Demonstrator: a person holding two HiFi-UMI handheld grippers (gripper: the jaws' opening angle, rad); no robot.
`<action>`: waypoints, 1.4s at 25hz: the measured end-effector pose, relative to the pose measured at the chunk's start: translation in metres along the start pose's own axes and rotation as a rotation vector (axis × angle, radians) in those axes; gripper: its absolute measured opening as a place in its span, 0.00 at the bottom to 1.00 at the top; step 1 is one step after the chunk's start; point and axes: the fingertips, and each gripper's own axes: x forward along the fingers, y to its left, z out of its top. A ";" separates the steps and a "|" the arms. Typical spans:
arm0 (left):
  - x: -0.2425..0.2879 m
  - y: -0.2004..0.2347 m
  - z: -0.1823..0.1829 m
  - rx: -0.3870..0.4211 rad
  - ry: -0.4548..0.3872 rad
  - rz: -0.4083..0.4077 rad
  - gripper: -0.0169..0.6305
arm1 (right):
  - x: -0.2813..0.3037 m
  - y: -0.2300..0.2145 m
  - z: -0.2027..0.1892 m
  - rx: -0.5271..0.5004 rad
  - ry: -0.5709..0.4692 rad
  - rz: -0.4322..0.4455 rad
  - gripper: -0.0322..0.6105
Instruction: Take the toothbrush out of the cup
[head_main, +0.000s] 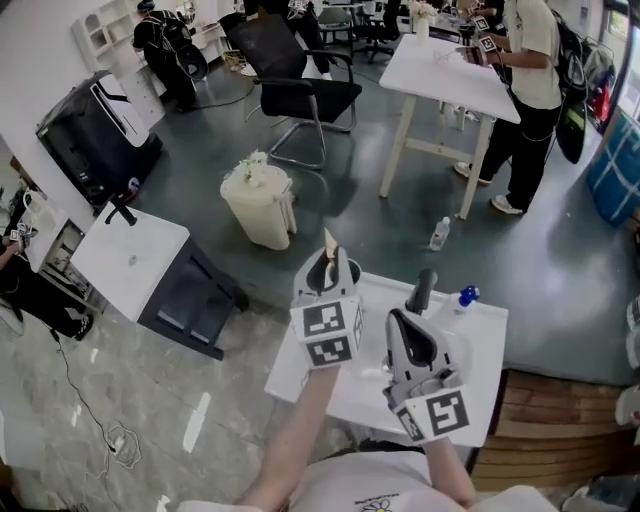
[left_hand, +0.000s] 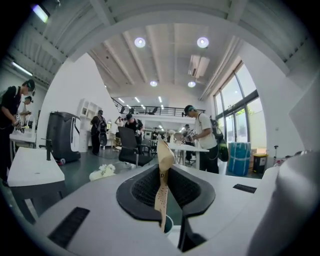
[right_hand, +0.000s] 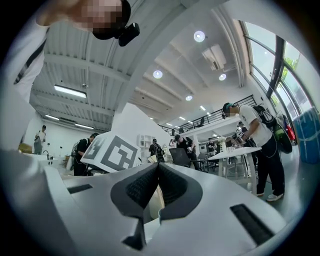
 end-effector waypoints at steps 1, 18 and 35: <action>-0.005 0.001 0.008 -0.006 -0.017 -0.004 0.11 | 0.002 0.003 0.006 -0.008 -0.013 0.008 0.07; -0.142 0.060 0.101 0.092 -0.307 0.175 0.11 | 0.034 0.086 0.039 -0.087 -0.115 0.249 0.07; -0.231 0.091 0.036 0.179 -0.257 0.406 0.11 | 0.030 0.123 0.009 -0.084 -0.054 0.297 0.07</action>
